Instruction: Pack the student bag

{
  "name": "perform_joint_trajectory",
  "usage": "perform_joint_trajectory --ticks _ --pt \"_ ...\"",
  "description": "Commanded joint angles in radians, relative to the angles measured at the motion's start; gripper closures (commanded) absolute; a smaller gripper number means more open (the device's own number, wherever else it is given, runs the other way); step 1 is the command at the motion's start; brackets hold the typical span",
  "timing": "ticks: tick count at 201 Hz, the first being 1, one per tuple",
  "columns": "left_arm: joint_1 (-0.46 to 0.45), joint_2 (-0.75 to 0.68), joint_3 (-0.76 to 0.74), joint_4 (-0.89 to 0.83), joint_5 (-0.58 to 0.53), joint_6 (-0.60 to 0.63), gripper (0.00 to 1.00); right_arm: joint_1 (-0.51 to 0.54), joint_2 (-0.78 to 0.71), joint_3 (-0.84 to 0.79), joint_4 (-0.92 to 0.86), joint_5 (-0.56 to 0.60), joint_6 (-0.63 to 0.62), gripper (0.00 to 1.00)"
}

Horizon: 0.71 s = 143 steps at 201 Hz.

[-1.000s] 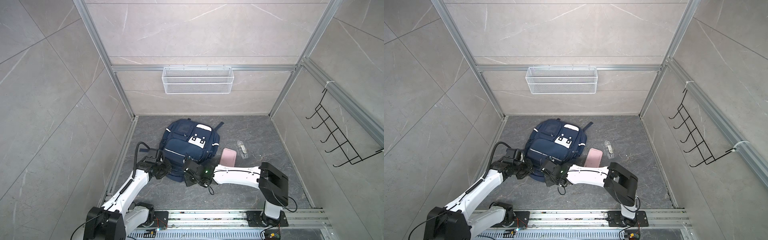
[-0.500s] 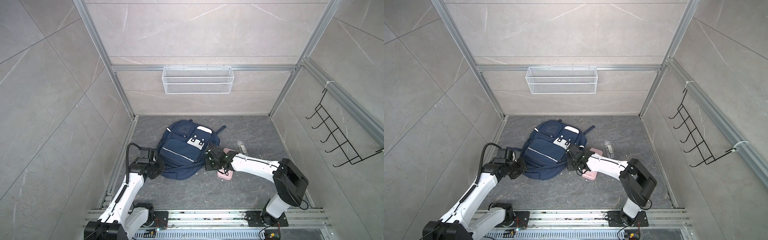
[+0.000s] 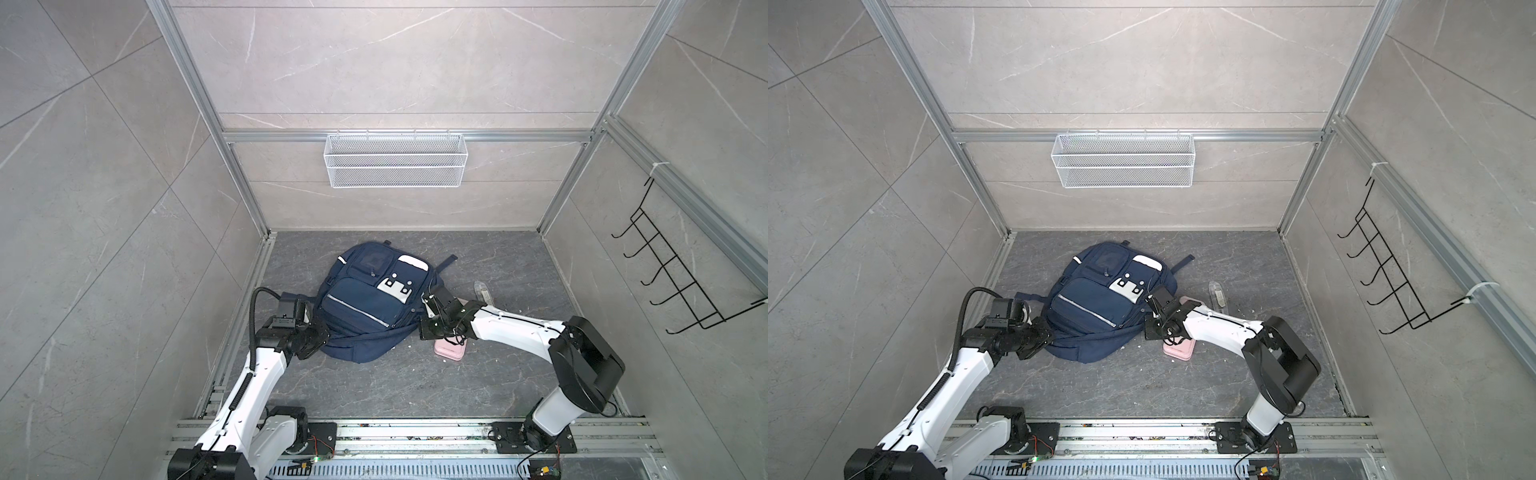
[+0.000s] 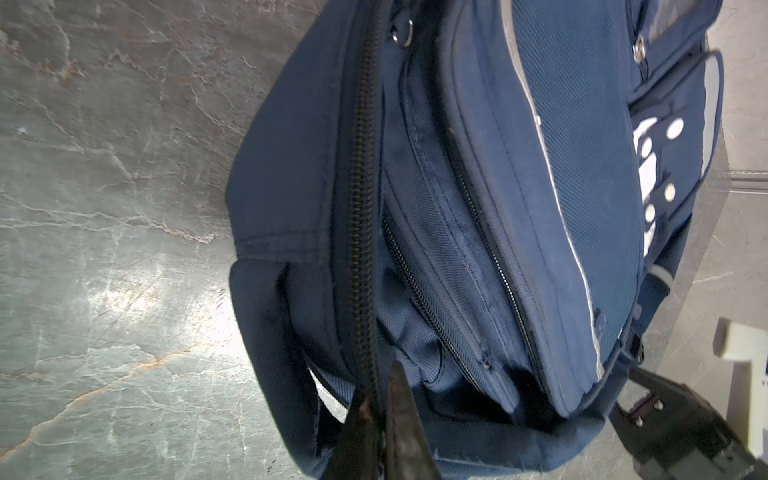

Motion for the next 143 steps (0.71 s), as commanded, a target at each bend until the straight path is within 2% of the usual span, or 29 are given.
perform_joint_trajectory --ticks 1,9,39,58,81,143 --pt "0.019 0.005 0.010 0.031 -0.084 0.031 1.00 0.004 -0.061 -0.043 -0.050 0.038 0.015 1.00" --pt "0.019 0.012 0.010 0.038 -0.083 0.030 1.00 0.007 -0.067 -0.048 -0.057 0.034 0.016 0.96" --pt "0.020 0.041 0.005 0.058 -0.072 0.029 1.00 0.014 -0.114 -0.051 -0.083 0.039 0.017 0.69" --pt "0.020 0.046 -0.017 0.079 -0.052 0.025 1.00 0.013 -0.147 -0.039 -0.095 0.041 0.016 0.60" --pt "0.019 0.046 -0.041 0.092 -0.031 0.024 1.00 0.014 -0.145 -0.004 -0.096 0.044 0.005 0.58" --pt "0.019 0.011 -0.096 0.088 -0.032 0.017 1.00 0.013 0.008 0.132 -0.063 0.009 -0.043 0.53"
